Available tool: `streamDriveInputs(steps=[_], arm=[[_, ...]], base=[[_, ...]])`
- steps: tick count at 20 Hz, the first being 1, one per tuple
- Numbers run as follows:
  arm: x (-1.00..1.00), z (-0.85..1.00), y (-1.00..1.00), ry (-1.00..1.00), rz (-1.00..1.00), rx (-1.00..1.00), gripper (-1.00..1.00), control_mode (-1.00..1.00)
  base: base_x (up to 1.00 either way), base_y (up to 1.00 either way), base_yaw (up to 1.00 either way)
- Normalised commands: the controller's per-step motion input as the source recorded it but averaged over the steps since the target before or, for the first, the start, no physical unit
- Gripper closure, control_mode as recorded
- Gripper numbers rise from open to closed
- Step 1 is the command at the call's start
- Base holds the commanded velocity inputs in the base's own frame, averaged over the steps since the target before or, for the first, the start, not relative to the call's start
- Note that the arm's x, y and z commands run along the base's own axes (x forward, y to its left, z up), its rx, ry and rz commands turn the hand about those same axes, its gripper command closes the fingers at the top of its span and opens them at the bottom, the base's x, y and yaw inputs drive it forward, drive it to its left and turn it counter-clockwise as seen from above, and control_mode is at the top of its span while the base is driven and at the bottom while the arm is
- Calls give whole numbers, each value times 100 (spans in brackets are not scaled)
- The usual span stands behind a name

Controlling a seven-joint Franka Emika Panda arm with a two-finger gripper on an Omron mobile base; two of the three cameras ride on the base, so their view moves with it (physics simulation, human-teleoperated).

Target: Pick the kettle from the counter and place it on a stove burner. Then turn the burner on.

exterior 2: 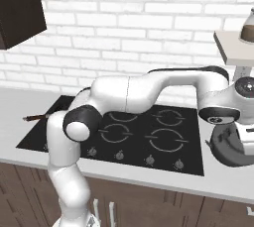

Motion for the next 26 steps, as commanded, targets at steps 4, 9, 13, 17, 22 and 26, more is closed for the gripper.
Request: streamDriveInputs(steps=[4,9,13,17,22,26], arm=[[-8,9,100,3,0,-13,100,-100],[0,0,100,8,0,-9,100,-100],[17,4,100,5,0,-1,100,-100],[61,34,100,0,0,0,100,-100],[87,22,97,1,0,0,100,-100],[90,11,56,16,0,-3,100,-100]], base=[[0,0,0],[0,0,0],[0,0,0],[0,0,0],[0,0,0],[0,0,0]])
